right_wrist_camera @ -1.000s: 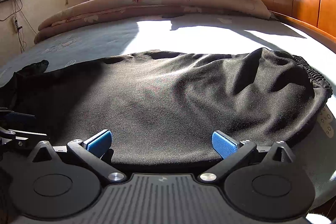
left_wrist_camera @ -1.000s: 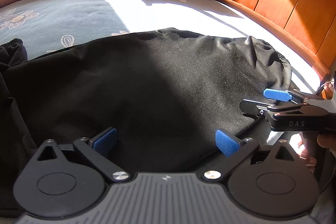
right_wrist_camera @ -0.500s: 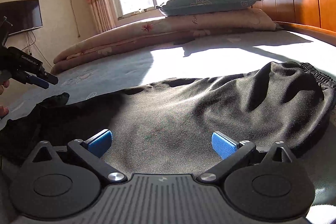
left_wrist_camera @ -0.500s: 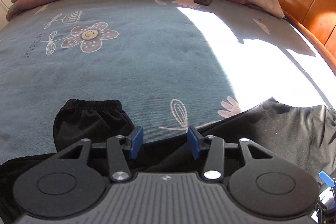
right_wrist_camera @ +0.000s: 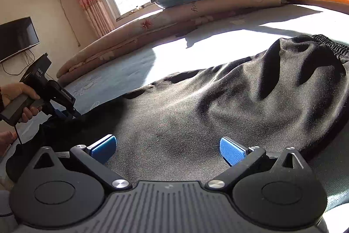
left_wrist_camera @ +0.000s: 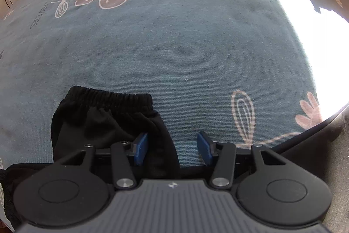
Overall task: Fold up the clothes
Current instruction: 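Move the left gripper to the black elastic cuff and close on it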
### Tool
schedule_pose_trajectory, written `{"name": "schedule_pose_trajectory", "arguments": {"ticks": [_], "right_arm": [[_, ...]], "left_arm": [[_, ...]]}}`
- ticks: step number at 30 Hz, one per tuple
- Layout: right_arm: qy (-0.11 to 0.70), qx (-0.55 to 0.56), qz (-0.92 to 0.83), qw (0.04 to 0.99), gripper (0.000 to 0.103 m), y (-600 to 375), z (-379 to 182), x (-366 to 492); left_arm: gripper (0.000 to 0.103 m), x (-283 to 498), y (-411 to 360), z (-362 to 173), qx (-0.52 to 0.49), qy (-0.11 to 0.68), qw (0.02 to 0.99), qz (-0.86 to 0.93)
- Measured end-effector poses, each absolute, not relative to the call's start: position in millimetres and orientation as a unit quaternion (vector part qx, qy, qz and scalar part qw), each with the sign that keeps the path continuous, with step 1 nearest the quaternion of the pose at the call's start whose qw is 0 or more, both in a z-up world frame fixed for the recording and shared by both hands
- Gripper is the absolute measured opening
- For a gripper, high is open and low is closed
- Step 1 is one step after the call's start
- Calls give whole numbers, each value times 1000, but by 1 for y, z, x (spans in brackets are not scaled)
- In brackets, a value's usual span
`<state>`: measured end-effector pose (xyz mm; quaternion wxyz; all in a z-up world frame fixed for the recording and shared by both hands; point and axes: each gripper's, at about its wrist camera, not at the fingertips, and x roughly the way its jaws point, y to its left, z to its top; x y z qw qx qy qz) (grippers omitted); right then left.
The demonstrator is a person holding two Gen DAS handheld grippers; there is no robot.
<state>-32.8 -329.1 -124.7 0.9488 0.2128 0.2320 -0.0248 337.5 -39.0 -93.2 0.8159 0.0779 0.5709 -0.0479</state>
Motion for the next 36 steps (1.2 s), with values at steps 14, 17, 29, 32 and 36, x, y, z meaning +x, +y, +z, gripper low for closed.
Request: {"name": "schedule_pose_trajectory", "arguments": {"ticks": [14,17,29,32,36], "right_arm": [[225,221,-22,949,103,-329,-125,-34],[227,218,-26,949,103,-328,-125,-33],[224,208,-39,951,103,-325,-126,-35],[225,201,-43,952,103,-323,-126,-35],[225,188,-49,955,103,-320,-127,-34]], "left_arm": [[3,314,-5,-70,65,542,836,-50],[3,302,11,-53,58,525,848,-54],[3,247,106,-1,9,476,879,-28],[3,236,133,1,-5,473,881,-9],[3,223,168,-4,-31,474,880,10]]}}
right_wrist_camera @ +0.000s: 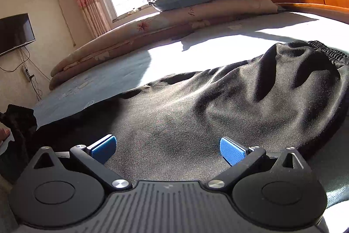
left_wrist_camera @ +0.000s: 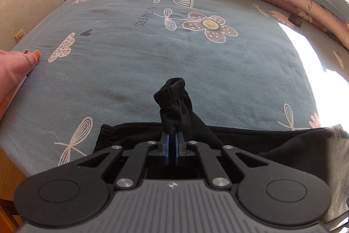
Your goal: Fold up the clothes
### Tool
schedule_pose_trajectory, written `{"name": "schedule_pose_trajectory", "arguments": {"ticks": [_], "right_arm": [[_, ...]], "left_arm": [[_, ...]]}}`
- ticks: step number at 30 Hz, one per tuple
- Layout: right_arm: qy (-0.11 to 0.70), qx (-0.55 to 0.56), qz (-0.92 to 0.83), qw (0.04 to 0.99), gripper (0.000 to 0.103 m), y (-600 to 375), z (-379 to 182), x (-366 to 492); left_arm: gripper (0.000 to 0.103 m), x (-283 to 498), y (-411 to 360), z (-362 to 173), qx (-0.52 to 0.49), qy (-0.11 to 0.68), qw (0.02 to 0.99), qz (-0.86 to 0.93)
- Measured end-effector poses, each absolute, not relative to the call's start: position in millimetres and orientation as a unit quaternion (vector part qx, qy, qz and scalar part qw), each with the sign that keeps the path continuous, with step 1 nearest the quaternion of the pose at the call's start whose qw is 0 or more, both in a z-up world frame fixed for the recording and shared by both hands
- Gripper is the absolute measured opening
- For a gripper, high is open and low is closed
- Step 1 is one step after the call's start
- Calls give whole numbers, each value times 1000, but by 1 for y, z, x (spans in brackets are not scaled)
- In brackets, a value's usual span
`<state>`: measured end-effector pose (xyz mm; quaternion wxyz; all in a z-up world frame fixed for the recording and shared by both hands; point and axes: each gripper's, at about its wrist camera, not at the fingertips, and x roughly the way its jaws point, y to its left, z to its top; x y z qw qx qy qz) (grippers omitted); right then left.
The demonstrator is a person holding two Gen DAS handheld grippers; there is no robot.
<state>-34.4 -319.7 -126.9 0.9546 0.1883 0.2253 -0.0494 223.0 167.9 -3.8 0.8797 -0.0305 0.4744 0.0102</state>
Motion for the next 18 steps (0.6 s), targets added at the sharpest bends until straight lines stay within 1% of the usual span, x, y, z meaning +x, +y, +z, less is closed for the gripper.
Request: {"name": "schedule_pose_trajectory", "arguments": {"ticks": [5,12,18], "right_arm": [[227,165,-55,958,103,-313,-127,-34],[234,142,-61,960,103,-306,-129,-31],[238,125,-69,961,103,-301,-131,-31]], "left_arm": [[3,201,204,-16,-64,479,875,20],[4,182,240,-49,-109,497,860,31],[4,176,249,-64,-106,505,856,25]]}}
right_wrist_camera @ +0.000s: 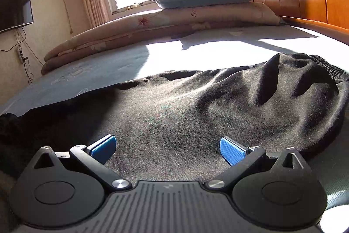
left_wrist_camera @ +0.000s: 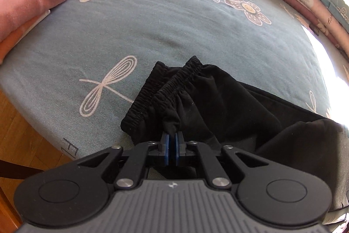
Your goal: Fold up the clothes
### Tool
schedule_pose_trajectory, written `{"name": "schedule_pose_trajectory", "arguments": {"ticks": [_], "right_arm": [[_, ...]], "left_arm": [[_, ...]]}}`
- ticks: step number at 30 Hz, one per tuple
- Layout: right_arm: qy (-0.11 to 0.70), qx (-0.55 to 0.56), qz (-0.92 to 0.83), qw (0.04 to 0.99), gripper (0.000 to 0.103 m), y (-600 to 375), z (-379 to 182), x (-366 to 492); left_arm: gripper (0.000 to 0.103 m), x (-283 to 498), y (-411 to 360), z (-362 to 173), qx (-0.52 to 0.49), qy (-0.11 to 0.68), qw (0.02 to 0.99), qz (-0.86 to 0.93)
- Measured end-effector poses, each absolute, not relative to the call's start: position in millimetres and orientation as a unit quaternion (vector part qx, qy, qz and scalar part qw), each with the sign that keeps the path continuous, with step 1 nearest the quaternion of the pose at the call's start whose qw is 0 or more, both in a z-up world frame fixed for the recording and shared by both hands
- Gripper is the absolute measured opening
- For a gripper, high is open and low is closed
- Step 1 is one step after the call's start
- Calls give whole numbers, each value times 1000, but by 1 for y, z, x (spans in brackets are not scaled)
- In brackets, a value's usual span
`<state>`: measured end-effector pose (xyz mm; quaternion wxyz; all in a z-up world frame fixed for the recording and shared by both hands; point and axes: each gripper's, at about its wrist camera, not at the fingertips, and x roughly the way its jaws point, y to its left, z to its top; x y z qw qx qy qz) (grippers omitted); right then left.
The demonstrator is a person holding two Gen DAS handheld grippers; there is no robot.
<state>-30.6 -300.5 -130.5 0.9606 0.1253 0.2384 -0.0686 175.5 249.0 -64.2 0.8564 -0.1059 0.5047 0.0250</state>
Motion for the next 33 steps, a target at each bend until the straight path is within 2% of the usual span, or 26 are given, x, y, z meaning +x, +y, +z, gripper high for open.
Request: {"name": "schedule_pose_trajectory", "arguments": {"ticks": [1,2,6,9,13,18,21,26,30,33], "right_arm": [[240,121,-70,961,103,-299,-131,-31],[241,117,-71,961,103,-298,-131,-30],[242,109,-75,961,103,-296,-131,-30],[243,110,-76,961,103,-296,-131,-30],[242,113,-70,961,103,-296,-125,-31],[225,112,-66,966,103,-289,-105,-33],[223,106,-62,967,103,-281,-99,-31],[236,87,-65,966,103,-271,-98,-26],[244,75,-72,964,103,-266,-97,-22],[248,71,-72,963,103,-262,-96,-16]], "left_arm": [[5,175,250,-65,-103,506,856,24],[12,175,251,-66,-99,508,855,24],[13,171,257,-56,-87,497,863,27],[19,172,259,-37,-77,478,875,15],[35,185,250,-11,-61,453,889,-29],[46,221,212,9,44,432,894,-107],[53,248,197,2,104,426,887,-147],[54,273,195,-33,177,422,869,-189],[54,282,223,-60,119,428,874,-199],[58,283,248,-77,62,428,878,-206]]}}
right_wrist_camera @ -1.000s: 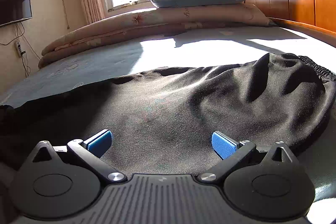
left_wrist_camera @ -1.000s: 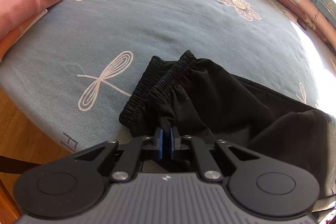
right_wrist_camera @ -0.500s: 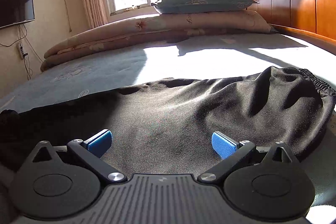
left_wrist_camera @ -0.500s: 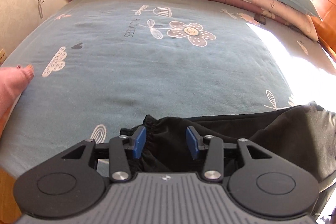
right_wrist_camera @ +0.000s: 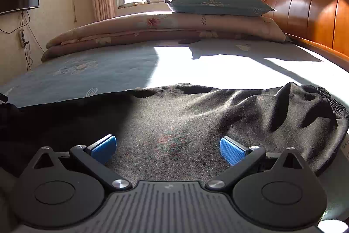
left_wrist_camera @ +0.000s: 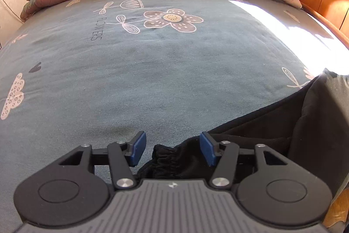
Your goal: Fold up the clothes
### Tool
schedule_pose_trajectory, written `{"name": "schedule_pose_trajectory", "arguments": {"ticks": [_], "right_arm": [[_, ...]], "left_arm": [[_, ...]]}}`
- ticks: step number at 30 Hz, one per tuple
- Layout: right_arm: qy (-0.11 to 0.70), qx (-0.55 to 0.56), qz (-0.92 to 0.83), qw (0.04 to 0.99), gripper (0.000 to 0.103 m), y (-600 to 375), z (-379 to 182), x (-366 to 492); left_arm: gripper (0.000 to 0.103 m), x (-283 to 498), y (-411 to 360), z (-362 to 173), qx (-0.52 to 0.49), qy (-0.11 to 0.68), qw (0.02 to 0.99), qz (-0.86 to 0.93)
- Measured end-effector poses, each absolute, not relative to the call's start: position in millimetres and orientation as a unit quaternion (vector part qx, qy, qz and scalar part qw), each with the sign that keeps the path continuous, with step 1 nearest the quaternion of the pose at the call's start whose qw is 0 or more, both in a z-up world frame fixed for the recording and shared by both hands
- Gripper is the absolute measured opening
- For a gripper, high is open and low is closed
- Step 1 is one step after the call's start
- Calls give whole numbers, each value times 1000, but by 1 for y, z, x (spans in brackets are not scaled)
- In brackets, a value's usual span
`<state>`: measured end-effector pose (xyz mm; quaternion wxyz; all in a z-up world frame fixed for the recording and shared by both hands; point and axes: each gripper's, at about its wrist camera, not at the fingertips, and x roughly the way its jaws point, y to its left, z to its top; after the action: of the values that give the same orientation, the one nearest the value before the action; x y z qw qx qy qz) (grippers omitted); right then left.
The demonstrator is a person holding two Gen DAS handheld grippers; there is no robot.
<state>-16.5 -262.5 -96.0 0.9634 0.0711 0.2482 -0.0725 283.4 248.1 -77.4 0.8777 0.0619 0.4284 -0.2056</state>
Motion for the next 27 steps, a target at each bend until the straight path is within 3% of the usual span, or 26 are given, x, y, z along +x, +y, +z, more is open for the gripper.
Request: {"name": "schedule_pose_trajectory", "arguments": {"ticks": [10,13,15,27], "right_arm": [[273,57,-61,958,103,-243,-100,0],[273,46,-58,959,103,-235,-98,-1],[272,34,-56,960,103,-231,-96,-3],[267,23,-39,963,103,-219,-92,-1]], "left_arm": [[54,284,265,-105,32,425,870,-247],[29,278,261,-98,44,406,877,-255],[22,269,260,-90,50,380,886,-260],[19,211,302,-22,-38,249,936,-244]]}}
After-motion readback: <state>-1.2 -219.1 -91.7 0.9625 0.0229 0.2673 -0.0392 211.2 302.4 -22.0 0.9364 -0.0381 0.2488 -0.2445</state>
